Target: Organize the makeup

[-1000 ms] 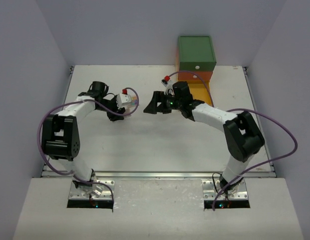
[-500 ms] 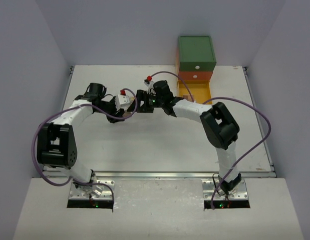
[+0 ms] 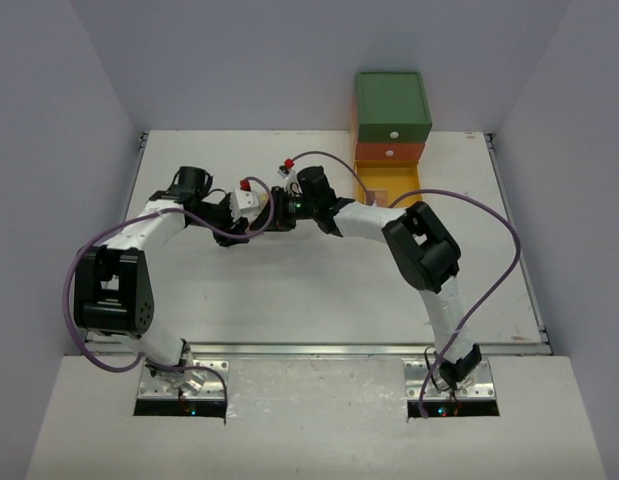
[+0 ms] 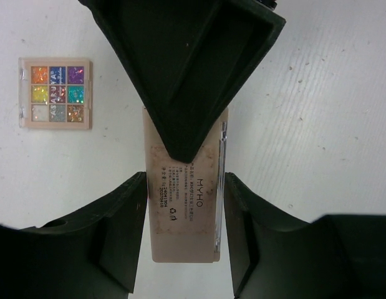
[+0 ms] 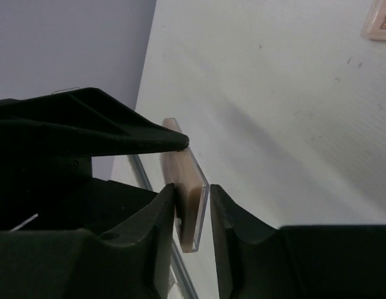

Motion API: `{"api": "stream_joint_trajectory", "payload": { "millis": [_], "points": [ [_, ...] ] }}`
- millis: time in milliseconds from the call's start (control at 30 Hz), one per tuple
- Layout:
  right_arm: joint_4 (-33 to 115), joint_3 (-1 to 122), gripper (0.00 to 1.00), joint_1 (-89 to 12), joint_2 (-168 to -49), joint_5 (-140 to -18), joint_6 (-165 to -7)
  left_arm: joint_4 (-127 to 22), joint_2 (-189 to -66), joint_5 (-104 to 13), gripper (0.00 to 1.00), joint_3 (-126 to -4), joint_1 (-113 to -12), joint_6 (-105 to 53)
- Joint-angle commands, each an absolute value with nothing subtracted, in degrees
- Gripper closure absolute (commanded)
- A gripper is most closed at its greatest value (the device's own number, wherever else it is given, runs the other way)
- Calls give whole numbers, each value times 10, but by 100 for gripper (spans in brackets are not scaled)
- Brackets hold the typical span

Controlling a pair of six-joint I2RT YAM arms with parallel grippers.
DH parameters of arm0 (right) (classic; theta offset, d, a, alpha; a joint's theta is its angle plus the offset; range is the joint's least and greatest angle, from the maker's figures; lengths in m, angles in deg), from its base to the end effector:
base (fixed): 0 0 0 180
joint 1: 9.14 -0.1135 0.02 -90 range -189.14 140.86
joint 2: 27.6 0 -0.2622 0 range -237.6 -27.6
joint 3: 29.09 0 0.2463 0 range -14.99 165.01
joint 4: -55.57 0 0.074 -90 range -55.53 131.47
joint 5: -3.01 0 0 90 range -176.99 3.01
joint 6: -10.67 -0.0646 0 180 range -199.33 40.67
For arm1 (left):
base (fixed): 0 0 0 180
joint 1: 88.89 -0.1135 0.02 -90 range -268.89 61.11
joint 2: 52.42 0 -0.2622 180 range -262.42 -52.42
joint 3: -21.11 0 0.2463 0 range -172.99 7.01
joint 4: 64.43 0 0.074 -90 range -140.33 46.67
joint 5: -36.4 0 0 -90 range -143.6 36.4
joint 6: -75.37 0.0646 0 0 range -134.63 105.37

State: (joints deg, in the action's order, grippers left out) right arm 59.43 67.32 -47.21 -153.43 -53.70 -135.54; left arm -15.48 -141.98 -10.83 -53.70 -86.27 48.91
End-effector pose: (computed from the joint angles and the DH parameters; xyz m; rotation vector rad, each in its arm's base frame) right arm 0.3745 0.3384 0.1499 -0.0655 2.3428 1.5324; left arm 0.3076 -0.0580 0.2041 1.4532 1.8396 -0.5115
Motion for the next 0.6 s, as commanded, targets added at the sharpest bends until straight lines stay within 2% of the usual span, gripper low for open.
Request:
{"api": "stream_joint_trajectory", "payload": {
  "millis": [0, 67, 133, 167, 200, 267, 300, 333, 367, 500, 567],
  "points": [
    [644, 696, 92, -476, -1543, -515, -1371, -169, -1400, -89, 100, -536, -860, 487],
    [645, 694, 100, -475, -1540, -509, -1361, -168, -1400, -96, 99, -537, -860, 484],
    [642, 685, 100, -475, -1525, -507, -1347, -168, -1400, -103, 87, -538, -860, 479],
    [638, 680, 100, -474, -1515, -508, -1333, -166, -1401, -106, 72, -542, -860, 473],
    [626, 673, 100, -472, -1498, -511, -1305, -160, -1403, -111, 48, -549, -860, 464],
    [580, 671, 100, -468, -1474, -523, -1241, -143, -1405, -117, 23, -566, -860, 449],
    [552, 675, 100, -468, -1459, -534, -1209, -137, -1405, -119, 18, -572, -861, 441],
    [509, 684, 100, -468, -1428, -559, -1154, -133, -1403, -122, 6, -579, -861, 430],
    [476, 691, 100, -468, -1405, -579, -1085, -125, -1401, -122, 0, -585, -861, 419],
    [378, 686, 100, -468, -1325, -674, -897, -96, -1384, -122, 0, -604, -864, 401],
    [351, 655, 100, -468, -1273, -773, -797, -88, -1373, -117, 0, -610, -873, 390]
  ]
}}
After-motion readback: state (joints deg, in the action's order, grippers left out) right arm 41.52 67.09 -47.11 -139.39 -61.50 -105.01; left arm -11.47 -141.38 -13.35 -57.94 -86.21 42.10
